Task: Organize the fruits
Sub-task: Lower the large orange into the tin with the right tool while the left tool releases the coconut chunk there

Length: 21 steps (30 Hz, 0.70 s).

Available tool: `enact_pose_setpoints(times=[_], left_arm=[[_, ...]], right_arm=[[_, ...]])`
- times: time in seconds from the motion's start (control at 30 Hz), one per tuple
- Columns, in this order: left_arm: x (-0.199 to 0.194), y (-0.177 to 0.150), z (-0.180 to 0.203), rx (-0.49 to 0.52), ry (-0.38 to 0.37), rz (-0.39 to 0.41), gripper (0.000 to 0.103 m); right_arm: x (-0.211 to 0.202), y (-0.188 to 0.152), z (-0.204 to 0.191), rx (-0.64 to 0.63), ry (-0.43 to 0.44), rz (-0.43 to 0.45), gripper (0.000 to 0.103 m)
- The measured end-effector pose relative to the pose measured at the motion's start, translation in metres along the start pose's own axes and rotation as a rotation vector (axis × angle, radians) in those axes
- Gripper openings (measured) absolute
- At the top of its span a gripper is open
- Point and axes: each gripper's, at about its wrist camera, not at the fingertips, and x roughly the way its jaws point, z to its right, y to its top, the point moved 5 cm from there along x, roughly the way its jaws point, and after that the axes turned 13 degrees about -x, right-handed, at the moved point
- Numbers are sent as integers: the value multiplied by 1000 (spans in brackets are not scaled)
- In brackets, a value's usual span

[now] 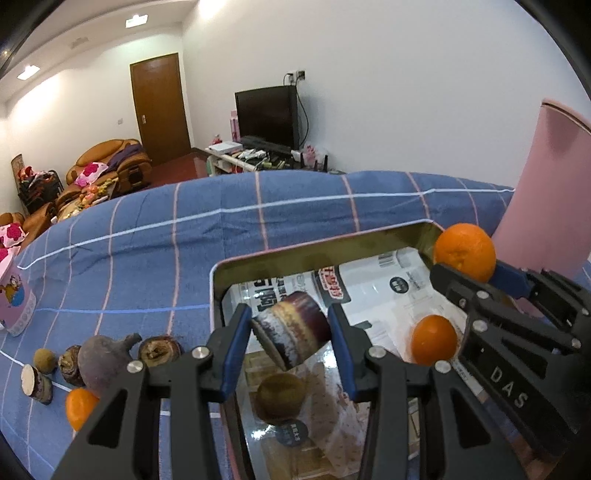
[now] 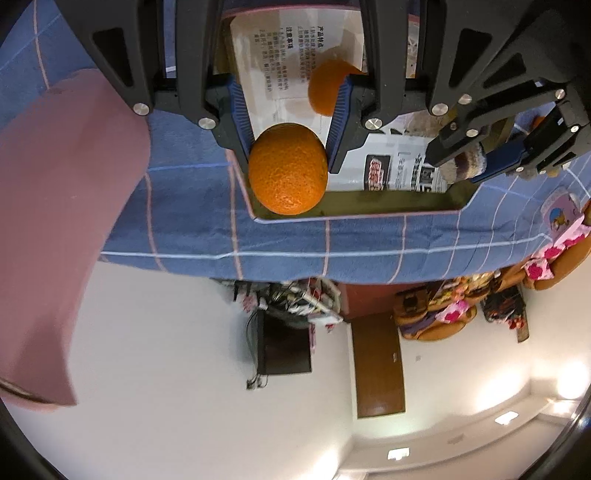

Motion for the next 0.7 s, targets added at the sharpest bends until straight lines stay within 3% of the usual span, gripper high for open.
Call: enact_pose_setpoints(times=[0.4,0.5,0.63,0.7], left_arm=[[4,1,3,10,25,-6,46],[2,2,2,6,43,10,47],[-1,2,1,0,29,17,61],[-9,1,5,15,22,53,75]], right_arm=[[10,-3,-3,-2,37,-44,42],[5,-3,-3,-1,17,-23,55],[-2,-3,4,42,21,16,58],[-7,-2,8,66,20,45,60]])
